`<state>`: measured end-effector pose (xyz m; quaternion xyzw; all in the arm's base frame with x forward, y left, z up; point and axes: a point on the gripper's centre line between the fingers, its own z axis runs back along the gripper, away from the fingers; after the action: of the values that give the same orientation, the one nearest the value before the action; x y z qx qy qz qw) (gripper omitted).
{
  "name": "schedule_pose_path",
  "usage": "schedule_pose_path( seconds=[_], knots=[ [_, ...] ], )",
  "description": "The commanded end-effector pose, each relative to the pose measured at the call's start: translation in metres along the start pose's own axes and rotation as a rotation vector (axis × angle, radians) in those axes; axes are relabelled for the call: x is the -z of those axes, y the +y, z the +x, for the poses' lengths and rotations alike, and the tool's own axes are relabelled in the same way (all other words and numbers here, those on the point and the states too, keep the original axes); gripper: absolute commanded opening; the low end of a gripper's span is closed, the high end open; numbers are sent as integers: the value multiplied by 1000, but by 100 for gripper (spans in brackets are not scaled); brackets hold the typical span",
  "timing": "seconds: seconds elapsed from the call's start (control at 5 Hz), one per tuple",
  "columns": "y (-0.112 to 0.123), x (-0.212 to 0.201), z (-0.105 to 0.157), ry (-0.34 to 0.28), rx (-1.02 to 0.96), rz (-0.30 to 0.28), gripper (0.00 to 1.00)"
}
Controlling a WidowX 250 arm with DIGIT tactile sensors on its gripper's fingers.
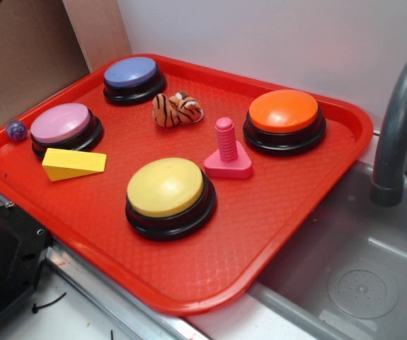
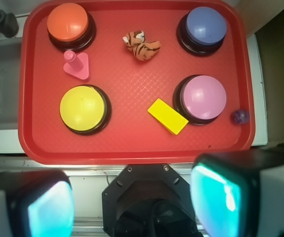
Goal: Push the pink button.
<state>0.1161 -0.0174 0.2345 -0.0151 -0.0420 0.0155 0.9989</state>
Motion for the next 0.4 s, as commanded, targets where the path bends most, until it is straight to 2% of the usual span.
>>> schedule_pose_path(
  seconds=[0.0, 0.2],
  knots=[
    [0, 0, 0, 0, 0, 0, 100],
    [50, 36, 41, 36, -154, 9, 100]
  ],
)
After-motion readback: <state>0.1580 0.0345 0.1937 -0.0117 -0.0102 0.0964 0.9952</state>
